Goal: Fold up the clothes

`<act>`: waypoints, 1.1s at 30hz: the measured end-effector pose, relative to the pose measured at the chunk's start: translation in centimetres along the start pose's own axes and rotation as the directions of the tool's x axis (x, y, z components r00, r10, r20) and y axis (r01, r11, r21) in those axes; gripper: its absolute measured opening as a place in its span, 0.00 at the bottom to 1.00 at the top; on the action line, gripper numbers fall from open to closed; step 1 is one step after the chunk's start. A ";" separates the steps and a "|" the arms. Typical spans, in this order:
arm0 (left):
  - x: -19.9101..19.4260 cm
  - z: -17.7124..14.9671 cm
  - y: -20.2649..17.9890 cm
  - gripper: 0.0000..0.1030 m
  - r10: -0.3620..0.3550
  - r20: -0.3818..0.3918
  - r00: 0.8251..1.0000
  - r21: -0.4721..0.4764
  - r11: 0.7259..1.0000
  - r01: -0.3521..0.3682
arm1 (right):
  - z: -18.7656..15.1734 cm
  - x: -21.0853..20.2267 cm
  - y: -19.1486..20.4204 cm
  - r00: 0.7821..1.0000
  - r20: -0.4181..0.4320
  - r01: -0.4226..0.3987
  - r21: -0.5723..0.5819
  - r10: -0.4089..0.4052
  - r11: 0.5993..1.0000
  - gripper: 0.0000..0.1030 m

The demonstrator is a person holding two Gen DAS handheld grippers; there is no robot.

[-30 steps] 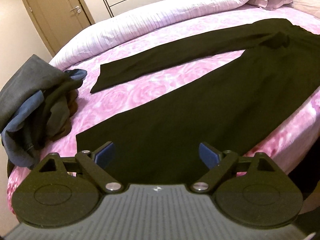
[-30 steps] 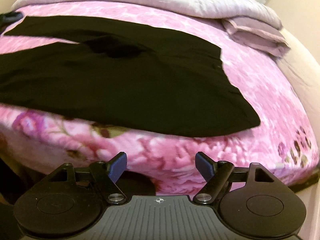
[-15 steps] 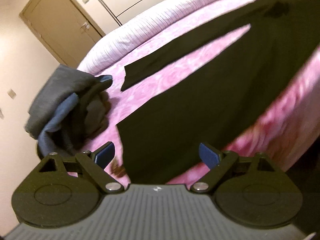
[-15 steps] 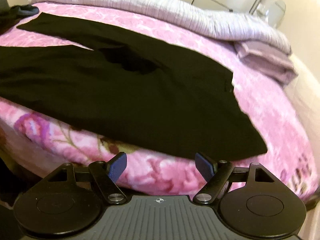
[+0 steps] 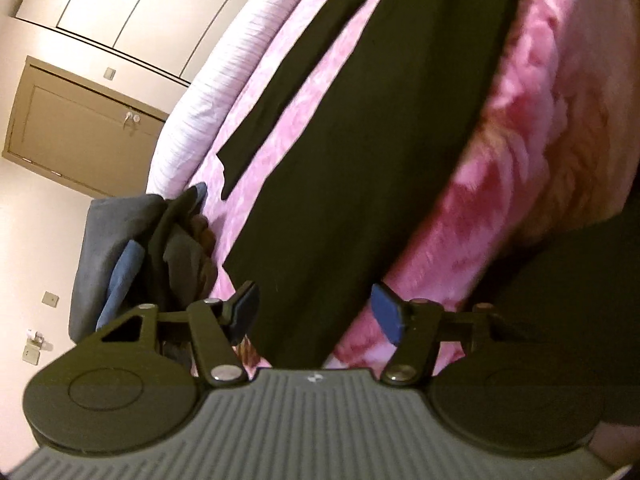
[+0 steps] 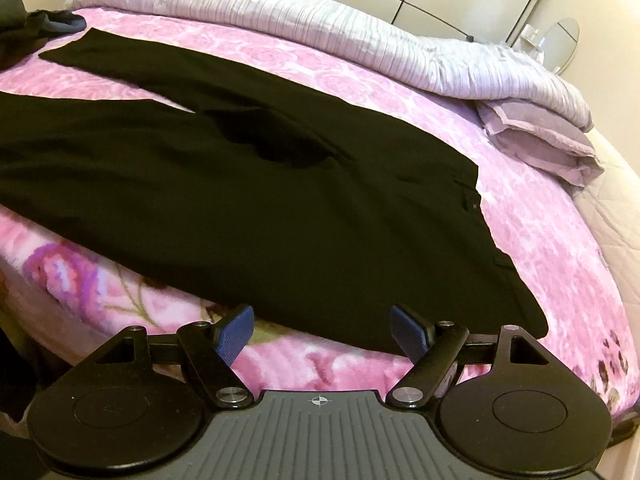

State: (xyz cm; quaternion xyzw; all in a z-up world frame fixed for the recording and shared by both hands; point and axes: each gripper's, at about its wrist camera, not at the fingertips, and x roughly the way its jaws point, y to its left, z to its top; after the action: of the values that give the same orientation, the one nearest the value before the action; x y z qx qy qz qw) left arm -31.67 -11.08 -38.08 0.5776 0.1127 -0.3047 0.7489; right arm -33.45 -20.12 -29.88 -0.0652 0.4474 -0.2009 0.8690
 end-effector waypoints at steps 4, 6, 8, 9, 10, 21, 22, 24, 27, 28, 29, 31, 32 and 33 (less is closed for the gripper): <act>0.8 -0.2 -1.2 0.57 0.031 0.007 1.000 0.127 0.991 -0.031 | -0.4 0.2 -0.3 1.000 0.003 0.013 0.005 -0.013 1.000 0.76; 0.8 -0.5 -1.8 0.57 0.055 0.015 0.998 0.178 0.982 -0.056 | -0.6 0.2 -0.4 1.000 0.005 0.020 0.008 -0.020 1.000 0.76; 0.9 -0.9 -2.3 0.57 0.077 0.014 0.997 0.217 0.973 -0.078 | -0.8 0.4 -0.7 1.000 0.004 0.026 0.012 -0.027 1.000 0.76; 1.1 -1.0 -2.3 0.57 0.091 0.004 0.996 0.223 0.971 -0.090 | -1.0 0.5 -0.9 1.000 0.001 0.029 0.014 -0.029 0.999 0.76; 1.3 -1.1 -2.3 0.57 0.105 -0.006 0.994 0.228 0.968 -0.101 | -1.1 0.5 -1.0 0.999 0.007 0.032 0.019 -0.032 0.999 0.76; 2.0 0.2 -3.5 0.57 0.134 0.088 0.987 0.211 0.966 -0.150 | -1.6 1.1 -0.7 0.995 0.091 0.040 -0.002 -0.039 0.999 0.76; 2.5 -0.3 -3.1 0.57 0.152 0.057 0.987 0.205 0.965 -0.161 | -1.9 1.3 -0.6 0.994 0.099 0.052 -0.028 -0.049 0.998 0.76; 3.2 -1.0 -2.3 0.57 0.163 0.011 0.987 0.170 0.972 -0.163 | -3.0 1.6 -0.5 0.989 0.118 0.104 -0.117 -0.090 0.988 0.76; 3.5 -1.5 -1.2 0.57 0.148 -0.022 0.989 0.103 0.984 -0.145 | -5.4 2.6 -0.6 0.970 0.158 0.224 -0.280 -0.185 0.933 0.76; 3.6 -1.3 -1.0 0.56 0.140 -0.025 0.990 0.091 0.986 -0.137 | -6.3 3.1 -0.8 0.960 0.170 0.269 -0.332 -0.223 0.904 0.76; 3.7 -1.2 -1.0 0.50 0.130 -0.028 0.991 0.086 0.988 -0.128 | -7.1 3.7 -1.3 0.952 0.172 0.300 -0.363 -0.253 0.882 0.76; 4.0 -0.9 -0.9 0.40 0.107 -0.031 0.994 0.099 0.990 -0.104 | -8.6 4.9 -2.5 0.933 0.177 0.359 -0.423 -0.313 0.832 0.76; 4.2 -0.8 -0.8 0.32 0.093 -0.036 0.995 0.104 0.991 -0.089 | -9.1 5.5 -3.2 0.931 0.171 0.364 -0.445 -0.322 0.818 0.76; 4.4 -0.6 -0.7 0.23 0.079 -0.041 0.996 0.108 0.991 -0.075 | -9.5 6.1 -3.9 0.928 0.169 0.371 -0.476 -0.331 0.798 0.76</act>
State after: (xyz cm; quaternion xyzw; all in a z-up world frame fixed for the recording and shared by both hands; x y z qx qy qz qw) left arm -28.52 -12.02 -41.15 0.6274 0.0906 -0.2682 0.7254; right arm -39.08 -25.55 -38.96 -0.3772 0.4300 -0.2330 0.7865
